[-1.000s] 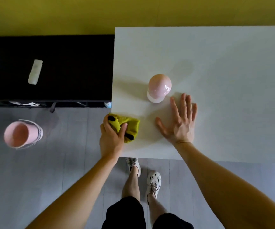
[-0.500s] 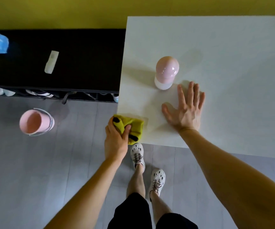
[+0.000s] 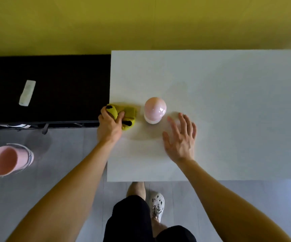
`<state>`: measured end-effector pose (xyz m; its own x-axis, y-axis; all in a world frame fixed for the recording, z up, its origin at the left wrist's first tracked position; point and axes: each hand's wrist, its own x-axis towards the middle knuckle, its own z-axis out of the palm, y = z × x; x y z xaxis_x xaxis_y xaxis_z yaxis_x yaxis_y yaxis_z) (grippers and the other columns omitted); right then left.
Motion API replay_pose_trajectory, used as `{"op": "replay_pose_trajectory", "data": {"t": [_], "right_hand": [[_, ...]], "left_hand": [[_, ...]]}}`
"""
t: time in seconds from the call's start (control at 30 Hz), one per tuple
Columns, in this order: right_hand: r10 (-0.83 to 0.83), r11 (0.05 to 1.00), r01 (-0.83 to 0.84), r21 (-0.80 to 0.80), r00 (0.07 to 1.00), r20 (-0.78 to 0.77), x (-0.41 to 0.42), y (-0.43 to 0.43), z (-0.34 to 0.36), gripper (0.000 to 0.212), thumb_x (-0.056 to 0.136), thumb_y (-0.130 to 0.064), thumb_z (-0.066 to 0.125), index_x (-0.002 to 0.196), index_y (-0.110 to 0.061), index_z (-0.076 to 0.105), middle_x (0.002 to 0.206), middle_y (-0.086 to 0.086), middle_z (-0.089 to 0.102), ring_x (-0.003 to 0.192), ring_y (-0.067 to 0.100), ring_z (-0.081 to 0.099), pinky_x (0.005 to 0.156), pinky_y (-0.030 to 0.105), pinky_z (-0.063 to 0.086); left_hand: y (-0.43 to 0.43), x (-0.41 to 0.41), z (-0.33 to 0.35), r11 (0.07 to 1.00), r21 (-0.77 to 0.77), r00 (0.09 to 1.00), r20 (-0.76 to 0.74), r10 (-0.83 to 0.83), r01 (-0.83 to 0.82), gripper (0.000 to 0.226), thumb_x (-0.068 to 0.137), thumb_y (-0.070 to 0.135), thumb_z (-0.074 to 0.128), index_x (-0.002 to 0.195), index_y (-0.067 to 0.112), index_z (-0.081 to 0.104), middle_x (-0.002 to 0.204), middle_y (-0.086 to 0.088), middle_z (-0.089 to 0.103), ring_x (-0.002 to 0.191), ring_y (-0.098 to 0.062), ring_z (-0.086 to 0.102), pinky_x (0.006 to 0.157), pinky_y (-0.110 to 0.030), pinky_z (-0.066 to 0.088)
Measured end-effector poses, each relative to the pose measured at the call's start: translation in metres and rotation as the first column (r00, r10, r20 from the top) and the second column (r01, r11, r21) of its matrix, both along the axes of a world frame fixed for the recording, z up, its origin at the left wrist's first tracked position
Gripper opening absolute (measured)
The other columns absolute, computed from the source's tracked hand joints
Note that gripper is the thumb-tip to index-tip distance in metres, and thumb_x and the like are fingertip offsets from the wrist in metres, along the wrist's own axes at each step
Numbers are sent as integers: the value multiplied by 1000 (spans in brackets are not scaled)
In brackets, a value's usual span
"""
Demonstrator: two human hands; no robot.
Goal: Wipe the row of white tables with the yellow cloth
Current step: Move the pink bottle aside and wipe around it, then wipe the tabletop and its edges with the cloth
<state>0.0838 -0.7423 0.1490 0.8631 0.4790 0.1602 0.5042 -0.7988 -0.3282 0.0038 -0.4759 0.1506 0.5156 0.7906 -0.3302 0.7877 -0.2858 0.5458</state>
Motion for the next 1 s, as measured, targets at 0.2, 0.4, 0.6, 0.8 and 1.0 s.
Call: {"op": "replay_pose_trajectory", "data": {"t": [0.2,0.4,0.6,0.8,1.0], "right_hand": [[27,1000,-27,1,1000,4,131,30,21,46,113,-42,53,153,-22,60,165,14,48,159,37,36,126,58,35],[226,964,-232,-127,972,-62,217,112,11,67,109,-63,46,168,-32,39,181,7,21,169,27,13,135,59,10],[214,975,-212,-71,977,26,214,113,-1,66,106,-56,53,164,-26,47,178,13,29,167,31,19,133,62,14],[225,974,-224,-38,974,38,212,113,-1,65,105,-54,56,162,-21,51,175,16,33,166,35,23,131,66,17],[245,969,-245,-1,969,34,213,113,-3,65,105,-49,59,162,-20,50,176,17,31,166,37,23,131,67,14]], "left_hand": [[54,82,-2,998,50,998,26,-50,49,79,104,66,56,157,11,37,147,-24,55,125,-52,62,94,-58,52],[90,150,-3,996,85,1000,1,-18,18,82,104,68,53,160,12,34,151,-23,54,128,-51,62,94,-56,53],[119,208,-4,995,74,998,15,59,-60,76,104,69,53,152,12,40,145,-20,60,124,-49,65,90,-54,54],[102,178,0,996,76,993,111,34,-43,72,104,63,58,153,11,44,143,-17,61,122,-46,66,87,-52,55],[47,87,4,995,-37,986,136,93,-88,72,102,63,58,157,19,43,149,-8,59,129,-38,64,95,-51,57]]}}
